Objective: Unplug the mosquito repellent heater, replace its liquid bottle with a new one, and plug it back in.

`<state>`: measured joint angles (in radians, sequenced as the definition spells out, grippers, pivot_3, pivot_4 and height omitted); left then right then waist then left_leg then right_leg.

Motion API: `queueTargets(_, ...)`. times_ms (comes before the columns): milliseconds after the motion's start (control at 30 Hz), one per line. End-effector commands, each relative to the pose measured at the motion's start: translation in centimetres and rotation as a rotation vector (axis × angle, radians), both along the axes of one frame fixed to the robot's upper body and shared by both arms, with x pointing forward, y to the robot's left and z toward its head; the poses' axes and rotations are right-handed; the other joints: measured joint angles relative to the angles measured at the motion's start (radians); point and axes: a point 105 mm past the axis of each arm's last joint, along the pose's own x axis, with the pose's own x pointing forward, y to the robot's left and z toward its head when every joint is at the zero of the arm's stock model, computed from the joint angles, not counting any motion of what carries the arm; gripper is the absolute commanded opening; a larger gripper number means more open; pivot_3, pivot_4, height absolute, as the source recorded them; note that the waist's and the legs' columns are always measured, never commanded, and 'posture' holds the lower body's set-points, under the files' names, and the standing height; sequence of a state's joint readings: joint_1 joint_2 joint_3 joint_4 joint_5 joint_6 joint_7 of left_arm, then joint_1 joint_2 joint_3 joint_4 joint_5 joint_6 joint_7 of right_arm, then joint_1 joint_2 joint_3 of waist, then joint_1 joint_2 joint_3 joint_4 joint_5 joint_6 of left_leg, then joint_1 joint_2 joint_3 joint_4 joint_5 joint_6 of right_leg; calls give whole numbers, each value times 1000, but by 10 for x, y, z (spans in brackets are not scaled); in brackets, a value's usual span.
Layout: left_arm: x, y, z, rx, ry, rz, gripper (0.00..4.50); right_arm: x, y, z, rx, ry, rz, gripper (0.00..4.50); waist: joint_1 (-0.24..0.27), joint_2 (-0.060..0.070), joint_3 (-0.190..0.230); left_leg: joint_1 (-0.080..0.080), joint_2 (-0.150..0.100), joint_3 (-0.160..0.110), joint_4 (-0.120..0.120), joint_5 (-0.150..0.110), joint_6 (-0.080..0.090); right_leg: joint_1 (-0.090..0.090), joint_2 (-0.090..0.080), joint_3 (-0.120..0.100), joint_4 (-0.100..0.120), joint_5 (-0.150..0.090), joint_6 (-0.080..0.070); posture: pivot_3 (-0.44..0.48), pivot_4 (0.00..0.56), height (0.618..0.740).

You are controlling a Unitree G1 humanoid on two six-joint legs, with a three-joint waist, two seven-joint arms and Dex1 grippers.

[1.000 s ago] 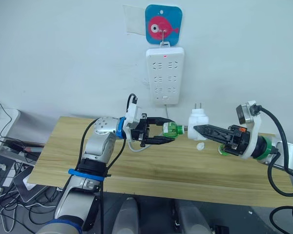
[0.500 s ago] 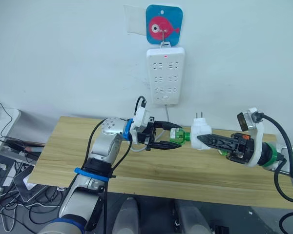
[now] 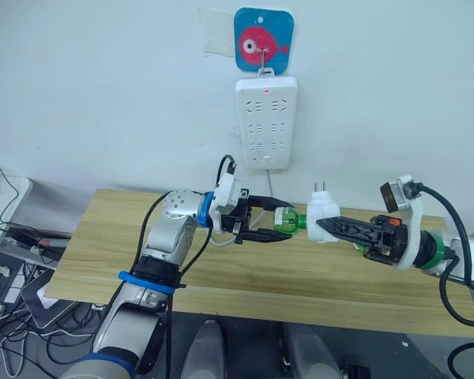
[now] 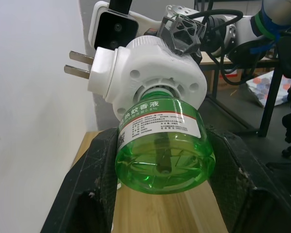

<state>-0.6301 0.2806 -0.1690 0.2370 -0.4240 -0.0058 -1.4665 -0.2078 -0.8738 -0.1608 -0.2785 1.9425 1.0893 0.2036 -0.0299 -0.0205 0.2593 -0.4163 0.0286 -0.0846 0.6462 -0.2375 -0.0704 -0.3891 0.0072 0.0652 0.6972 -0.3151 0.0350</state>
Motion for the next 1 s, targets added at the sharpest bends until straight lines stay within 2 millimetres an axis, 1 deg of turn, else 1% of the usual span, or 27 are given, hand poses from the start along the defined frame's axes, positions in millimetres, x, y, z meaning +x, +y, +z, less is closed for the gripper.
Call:
queueTargets(33, -4, -7, 4, -5, -32, -18, 2234, -10, 13, 12, 10, -61, 52, 2956, 0, 0, 0, 0, 0, 0, 0, 0, 0, 0, 0, 0, 0, 0, 0, 9, 223, 740)
queueTargets(167, -4, -8, 4, -4, -34, -20, 2234, -9, 19, 10, -2, -67, 26, 2956, -1, 0, 0, 0, 0, 0, 0, 0, 0, 0, 0, 0, 0, 0, 0, 6, 224, 740)
queueTargets(400, -5, -8, -1, 13, -69, -36, 2234, -10, 28, 13, 16, -85, 25, 2956, -1, 0, 0, 0, 0, 0, 0, 0, 0, 0, 0, 0, 0, 0, 0, 0, 225, 740)
queueTargets(667, -5, -8, 2, -1, -59, -39, 2234, -18, 28, 13, 33, -78, 102, 2956, -1, 0, 0, 0, 0, 0, 0, 0, 0, 0, 0, 0, 0, 0, 0, 0, 225, 740)
queueTargets(800, -3, -7, 1, 4, -62, -29, 2234, -19, 25, 10, 17, -63, 105, 4300, -1, 0, 0, 0, 0, 0, 0, 0, 0, 0, 0, 0, 0, 0, 0, -1, 228, 740)
queueTargets(833, -2, -6, 1, 6, -62, -25, 2234, -19, 24, 10, 15, -62, 106, 4459, -1, 0, 0, 0, 0, 0, 0, 0, 0, 0, 0, 0, 0, 0, 0, 1, 231, 740)
queueTargets(1000, 0, -4, 0, 8, -58, -10, 2234, -18, 22, 10, 8, -62, 113, 4459, -2, 0, 0, 0, 0, 0, 0, 0, 0, 0, 0, 0, 0, 0, 0, 1, 231, 740)
